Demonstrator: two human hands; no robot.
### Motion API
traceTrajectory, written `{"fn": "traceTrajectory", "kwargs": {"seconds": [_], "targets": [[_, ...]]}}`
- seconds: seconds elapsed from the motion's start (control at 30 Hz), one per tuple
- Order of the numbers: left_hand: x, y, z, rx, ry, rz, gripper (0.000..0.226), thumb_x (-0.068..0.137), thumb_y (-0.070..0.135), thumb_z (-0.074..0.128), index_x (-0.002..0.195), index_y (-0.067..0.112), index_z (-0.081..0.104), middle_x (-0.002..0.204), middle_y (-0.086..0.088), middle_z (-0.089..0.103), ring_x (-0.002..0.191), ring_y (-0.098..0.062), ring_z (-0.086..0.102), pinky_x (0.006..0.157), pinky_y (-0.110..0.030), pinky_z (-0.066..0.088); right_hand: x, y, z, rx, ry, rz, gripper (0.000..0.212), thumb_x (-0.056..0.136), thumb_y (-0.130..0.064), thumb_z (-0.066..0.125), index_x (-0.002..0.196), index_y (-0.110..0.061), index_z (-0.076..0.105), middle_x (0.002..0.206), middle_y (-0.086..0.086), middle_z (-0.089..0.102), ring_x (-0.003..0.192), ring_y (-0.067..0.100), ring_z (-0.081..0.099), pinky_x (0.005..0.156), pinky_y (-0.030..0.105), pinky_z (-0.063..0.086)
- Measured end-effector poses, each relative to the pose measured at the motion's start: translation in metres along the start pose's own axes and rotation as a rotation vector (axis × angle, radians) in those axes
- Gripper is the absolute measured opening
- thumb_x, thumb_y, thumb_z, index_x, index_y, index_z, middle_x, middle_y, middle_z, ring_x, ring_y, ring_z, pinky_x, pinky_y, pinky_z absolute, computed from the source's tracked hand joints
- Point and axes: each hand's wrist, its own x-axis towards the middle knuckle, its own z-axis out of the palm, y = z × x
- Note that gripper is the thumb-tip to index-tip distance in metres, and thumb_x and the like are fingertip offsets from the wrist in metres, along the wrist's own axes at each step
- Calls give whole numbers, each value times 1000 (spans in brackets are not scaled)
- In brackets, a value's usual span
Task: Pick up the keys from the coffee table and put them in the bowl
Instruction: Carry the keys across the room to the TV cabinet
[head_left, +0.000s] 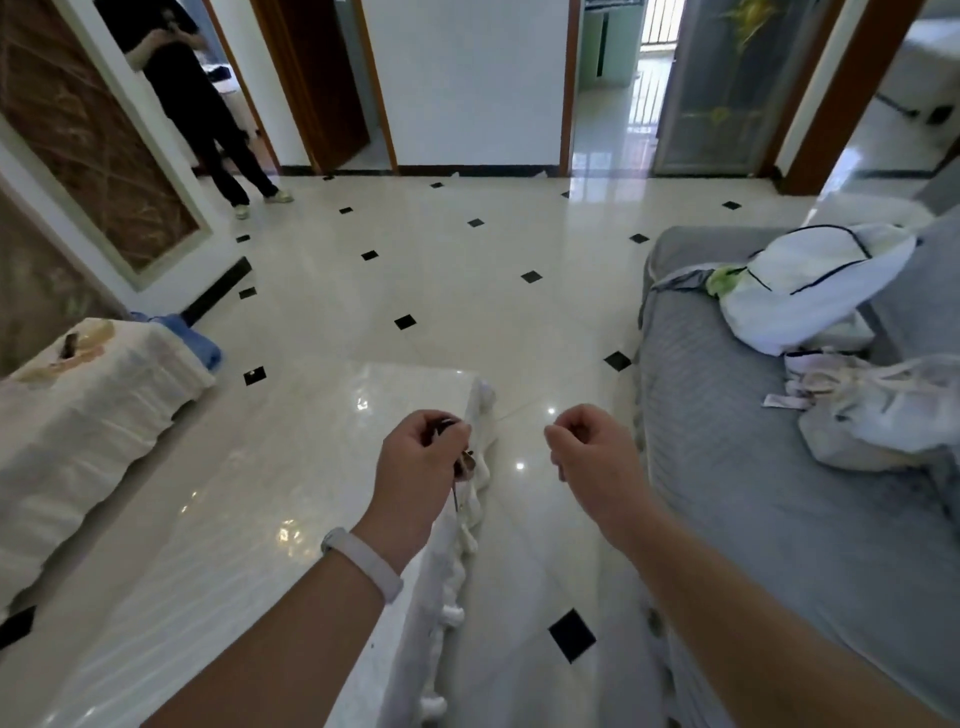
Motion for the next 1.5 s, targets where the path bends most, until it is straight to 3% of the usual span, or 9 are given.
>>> {"fn": "traceTrajectory", "kwargs": {"seconds": [0.23, 0.43, 0.6, 0.9, 1.23, 1.5], "targets": [[53, -5, 38, -94, -70, -65, 2, 87, 4, 64, 85, 2, 63, 68, -10, 62, 55, -18, 63, 71, -42, 57, 53, 10, -9, -35, 71, 38, 8, 81, -14, 60, 73, -12, 59, 63, 5, 60, 54, 15, 52, 49, 28, 43], [127, 3, 58, -106, -182, -70, 6, 87, 1, 62, 91, -3, 61, 73, -16, 61, 59, -21, 66, 58, -28, 56, 123, 0, 6, -8, 128, 71, 7, 83, -13, 59, 76, -11, 59, 63, 3, 59, 55, 14, 53, 50, 27, 46], [206, 15, 60, -68, -273, -40, 5, 87, 5, 65, 90, 2, 65, 77, -15, 66, 67, -25, 70, 61, -33, 56, 187, -15, 36, -32, 153, 102, 6, 81, -15, 58, 75, -13, 59, 64, 4, 59, 57, 15, 54, 52, 29, 45], [299, 27, 68, -103, -358, -58, 3, 87, 3, 63, 90, 2, 63, 75, -15, 63, 62, -24, 68, 62, -34, 54, 263, -28, 57, -39, 250, 91, 8, 81, -14, 59, 73, -15, 58, 61, 2, 59, 55, 16, 53, 52, 28, 43], [359, 23, 94, -106, -340, -75, 1, 86, 3, 64, 86, 3, 65, 74, -14, 62, 64, -27, 66, 63, -34, 55, 332, -26, 49, 17, 228, 97, 9, 83, -12, 58, 75, -15, 59, 62, 3, 60, 54, 15, 52, 49, 26, 41], [418, 23, 163, -52, -254, -86, 1, 85, 5, 66, 85, 6, 66, 75, -13, 63, 64, -26, 66, 62, -33, 54, 423, -2, 9, 98, 150, 114, 9, 82, -11, 58, 74, -13, 58, 60, 2, 58, 51, 14, 50, 46, 25, 39]]}}
